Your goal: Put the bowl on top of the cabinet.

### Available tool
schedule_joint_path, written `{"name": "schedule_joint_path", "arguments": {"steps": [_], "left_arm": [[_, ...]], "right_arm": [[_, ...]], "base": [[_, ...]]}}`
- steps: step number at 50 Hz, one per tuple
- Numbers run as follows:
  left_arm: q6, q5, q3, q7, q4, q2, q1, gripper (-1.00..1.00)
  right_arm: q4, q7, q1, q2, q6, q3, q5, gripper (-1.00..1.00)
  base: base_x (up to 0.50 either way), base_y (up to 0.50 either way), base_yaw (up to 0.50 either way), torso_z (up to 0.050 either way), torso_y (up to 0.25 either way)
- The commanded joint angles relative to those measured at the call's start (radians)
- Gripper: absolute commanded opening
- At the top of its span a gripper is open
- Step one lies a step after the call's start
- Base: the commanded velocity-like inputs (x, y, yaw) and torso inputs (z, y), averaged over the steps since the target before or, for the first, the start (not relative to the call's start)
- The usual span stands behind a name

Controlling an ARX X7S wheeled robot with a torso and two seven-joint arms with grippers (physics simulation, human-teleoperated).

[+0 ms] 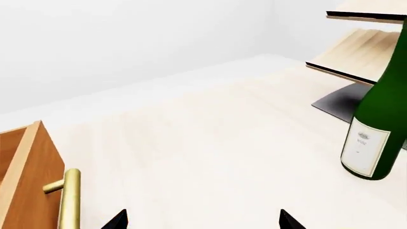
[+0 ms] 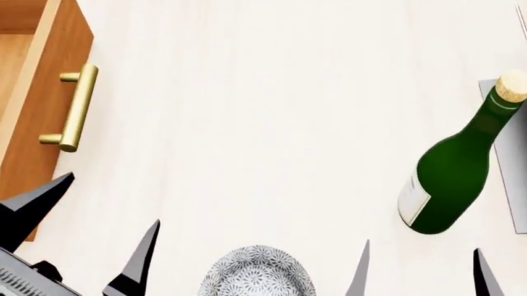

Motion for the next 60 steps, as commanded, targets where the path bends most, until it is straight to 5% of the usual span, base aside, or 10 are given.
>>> {"name": "schedule_joint_path", "arguments": {"steps": [1,6,16,24,40,60], "left_arm": [[-0.053,-0.018,-0.033,0.017,0.007,0.025,-0.023,1.0],[-0.109,-0.057,-0.049,0.012,-0.005,0.036,-0.081,1.0],[-0.392,-0.154,0.072,0.064,-0.017,0.059,-0.468,1.0],[-0.454,-0.153,0.323,0.207,-0.103,0.006,-0.63,1.0],[-0.447,-0.081,0.671,0.386,-0.24,-0.03,-0.782,1.0],[-0.403,-0.044,0.712,0.385,-0.297,-0.027,-0.799,1.0]], "right_arm": [[-0.006,-0.026,-0.004,-0.014,-0.005,0.029,-0.002,1.0],[-0.004,-0.025,-0.005,-0.012,-0.008,0.025,-0.003,1.0],[0.0,-0.022,-0.003,-0.006,-0.008,0.017,-0.005,1.0],[-0.005,-0.024,-0.01,0.003,-0.014,0.016,0.0,1.0],[0.003,-0.027,-0.01,0.016,-0.024,0.002,-0.002,1.0],[0.011,-0.017,-0.011,0.025,-0.033,-0.018,-0.017,1.0]], "base": [[0.0,0.0,0.0,0.0,0.0],[0.0,0.0,0.0,0.0,0.0],[0.0,0.0,0.0,0.0,0.0],[0.0,0.0,0.0,0.0,0.0],[0.0,0.0,0.0,0.0,0.0],[0.0,0.0,0.0,0.0,0.0]]}}
